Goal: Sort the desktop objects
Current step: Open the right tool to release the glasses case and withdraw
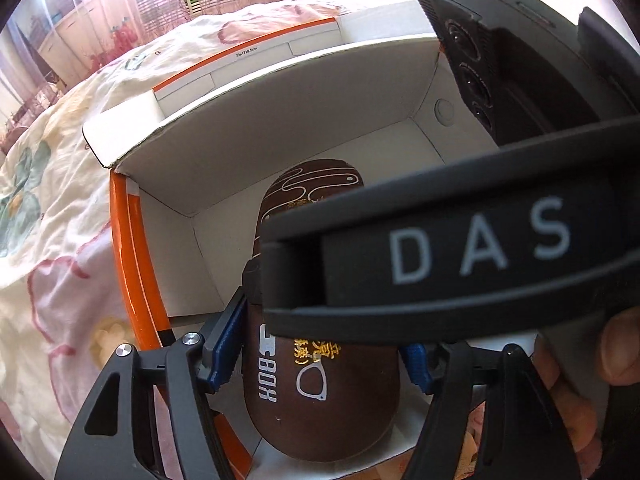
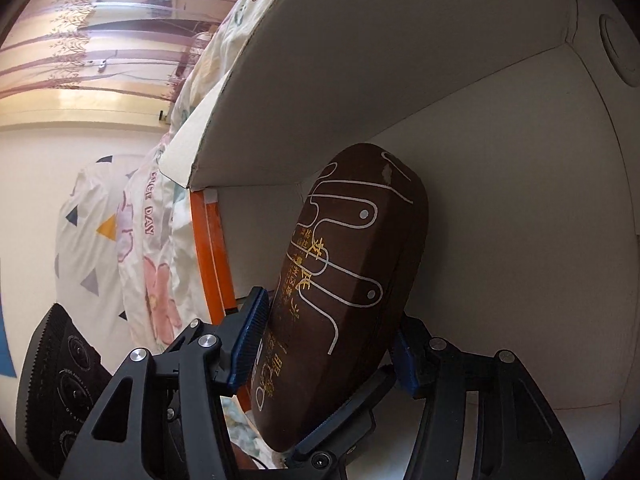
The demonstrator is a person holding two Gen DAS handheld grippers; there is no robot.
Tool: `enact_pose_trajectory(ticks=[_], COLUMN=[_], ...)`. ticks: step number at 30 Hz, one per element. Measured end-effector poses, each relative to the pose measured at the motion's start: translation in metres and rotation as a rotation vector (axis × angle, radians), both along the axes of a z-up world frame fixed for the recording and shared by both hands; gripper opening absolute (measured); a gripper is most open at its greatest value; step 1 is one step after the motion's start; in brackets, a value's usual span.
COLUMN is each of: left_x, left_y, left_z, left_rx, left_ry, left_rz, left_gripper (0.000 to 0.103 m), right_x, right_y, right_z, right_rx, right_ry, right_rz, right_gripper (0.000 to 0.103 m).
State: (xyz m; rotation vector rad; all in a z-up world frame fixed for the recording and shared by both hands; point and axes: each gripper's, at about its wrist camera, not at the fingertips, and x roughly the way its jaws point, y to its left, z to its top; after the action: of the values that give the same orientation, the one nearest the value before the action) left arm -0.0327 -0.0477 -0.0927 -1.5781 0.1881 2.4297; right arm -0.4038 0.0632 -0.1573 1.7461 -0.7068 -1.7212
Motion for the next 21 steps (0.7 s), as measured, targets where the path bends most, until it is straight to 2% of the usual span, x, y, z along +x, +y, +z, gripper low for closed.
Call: enact_pose_trajectory(ticks=[2,3,4,6,10,13,21], left_x=[0.015,0.023,0.031,0.047,0.078,0.102,0.181], left_y=[0.002,0.003,0.004,0.005,0.007,0.008,0.01], left_z=[0.001,0.002,0.004,0.008,0.015,0.02,0.04], left_rx=[-0.011,-0.012,-0.013,-0.015,-0.019,-0.022,-0.032], left_ry=[0.007,0.011,0.016,0.026,0.046,0.061,0.111], left_rz=[-0.007,-0.007,-0.008,-0.009,-0.01,-0.012,-0.033], left_gripper=[0.067,0.067,0.067,0.068,0.076,0.085,0.086], right_x=[0.001,0.002,0.002,0.003,0.006,0.01,0.023], right_y=[0.001,0.001,0.002,0.003,0.006,0.009,0.021], right_z=[-0.004,-0.005,-0.004,-0.003,0.003,0.011,0.034], right_rx=[0.015,0.025,0.037,0.06,0.105,0.111,0.093], right_ry=[-0.011,-0.01,-0.004,0.006,0.022,0.047,0.088], right_rz=[0.013,0.018,0.022,0.031,0.045,0.05,0.027], right_gripper=[0.057,0.069,0.075,0.076,0.085,0.087,0.087])
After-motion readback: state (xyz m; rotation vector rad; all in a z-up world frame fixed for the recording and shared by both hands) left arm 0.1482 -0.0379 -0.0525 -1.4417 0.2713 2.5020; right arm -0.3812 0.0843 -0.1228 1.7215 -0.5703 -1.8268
